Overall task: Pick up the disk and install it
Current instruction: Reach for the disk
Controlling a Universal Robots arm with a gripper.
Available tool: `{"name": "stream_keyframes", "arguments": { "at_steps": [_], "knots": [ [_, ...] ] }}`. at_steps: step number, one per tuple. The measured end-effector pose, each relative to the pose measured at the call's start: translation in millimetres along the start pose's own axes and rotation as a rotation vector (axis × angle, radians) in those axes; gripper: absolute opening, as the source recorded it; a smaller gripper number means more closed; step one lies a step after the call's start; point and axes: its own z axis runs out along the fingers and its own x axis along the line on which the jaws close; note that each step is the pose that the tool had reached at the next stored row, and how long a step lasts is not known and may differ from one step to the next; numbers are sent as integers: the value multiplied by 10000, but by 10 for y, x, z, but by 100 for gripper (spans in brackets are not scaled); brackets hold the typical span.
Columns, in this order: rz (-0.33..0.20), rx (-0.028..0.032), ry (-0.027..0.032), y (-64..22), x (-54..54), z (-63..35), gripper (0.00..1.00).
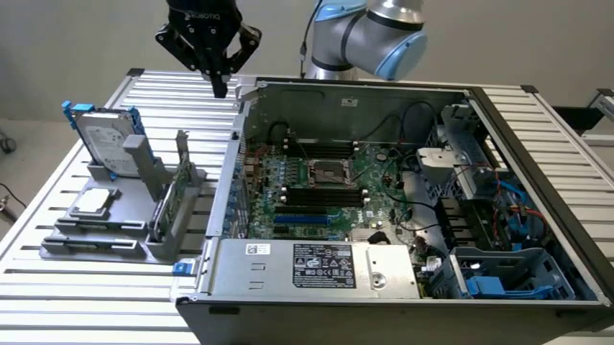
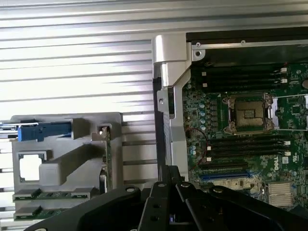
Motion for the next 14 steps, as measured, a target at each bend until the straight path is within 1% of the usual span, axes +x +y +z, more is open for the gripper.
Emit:
{"name": "stream_keyframes", "arguments": {
  "at_steps": [9,14],
  "knots": [
    [0,0,0,103,416,-4,11],
    [0,0,0,142,648,-7,11]
  ]
}}
